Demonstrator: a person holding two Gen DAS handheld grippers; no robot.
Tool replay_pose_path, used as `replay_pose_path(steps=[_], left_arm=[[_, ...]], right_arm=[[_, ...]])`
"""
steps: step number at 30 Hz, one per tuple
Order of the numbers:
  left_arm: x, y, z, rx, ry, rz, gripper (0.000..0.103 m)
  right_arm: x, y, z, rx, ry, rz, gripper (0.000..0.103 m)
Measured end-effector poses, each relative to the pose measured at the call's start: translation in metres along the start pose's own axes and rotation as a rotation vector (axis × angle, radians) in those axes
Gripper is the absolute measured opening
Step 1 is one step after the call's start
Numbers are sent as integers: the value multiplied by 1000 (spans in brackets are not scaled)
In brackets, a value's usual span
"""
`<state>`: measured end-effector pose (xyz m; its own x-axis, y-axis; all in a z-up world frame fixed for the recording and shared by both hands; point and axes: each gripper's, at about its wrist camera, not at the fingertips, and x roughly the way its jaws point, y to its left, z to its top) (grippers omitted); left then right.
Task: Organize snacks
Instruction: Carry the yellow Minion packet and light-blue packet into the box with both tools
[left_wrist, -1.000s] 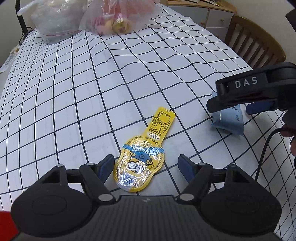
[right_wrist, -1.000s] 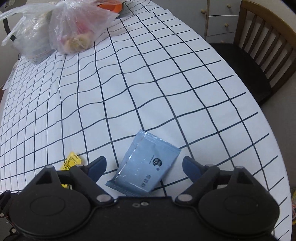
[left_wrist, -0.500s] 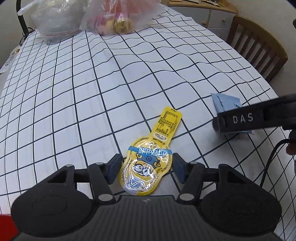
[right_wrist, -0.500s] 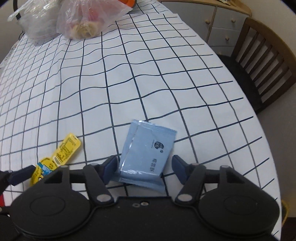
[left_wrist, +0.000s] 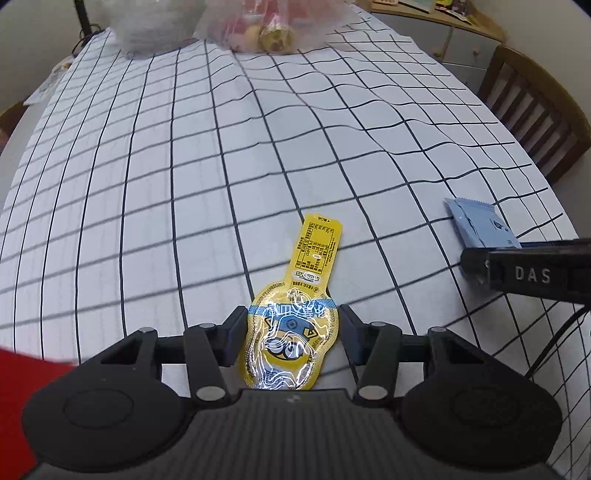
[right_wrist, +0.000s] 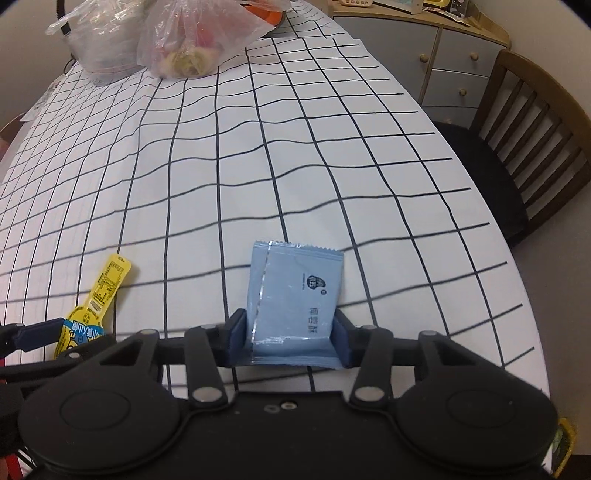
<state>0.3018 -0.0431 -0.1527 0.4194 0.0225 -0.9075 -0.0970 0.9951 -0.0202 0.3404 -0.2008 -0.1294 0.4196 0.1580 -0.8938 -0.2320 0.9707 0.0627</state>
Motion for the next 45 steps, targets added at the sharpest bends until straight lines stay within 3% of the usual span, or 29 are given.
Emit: replay_pose_path(steps=[8, 23, 33, 45], left_arm=[[-26, -3, -29, -53, 7, 18, 52], [-124, 11, -86, -124, -90, 13, 52], [-189, 56, -127, -196, -141, 9, 52], [-234, 134, -160, -292, -187, 45, 52]], right_arm=[[-33, 0, -28, -71, -10, 52, 46], [-124, 30, -75, -178, -76, 185, 46], [-170, 74, -99, -218, -113, 247, 46], [-195, 161, -109, -301, -146, 319, 46]])
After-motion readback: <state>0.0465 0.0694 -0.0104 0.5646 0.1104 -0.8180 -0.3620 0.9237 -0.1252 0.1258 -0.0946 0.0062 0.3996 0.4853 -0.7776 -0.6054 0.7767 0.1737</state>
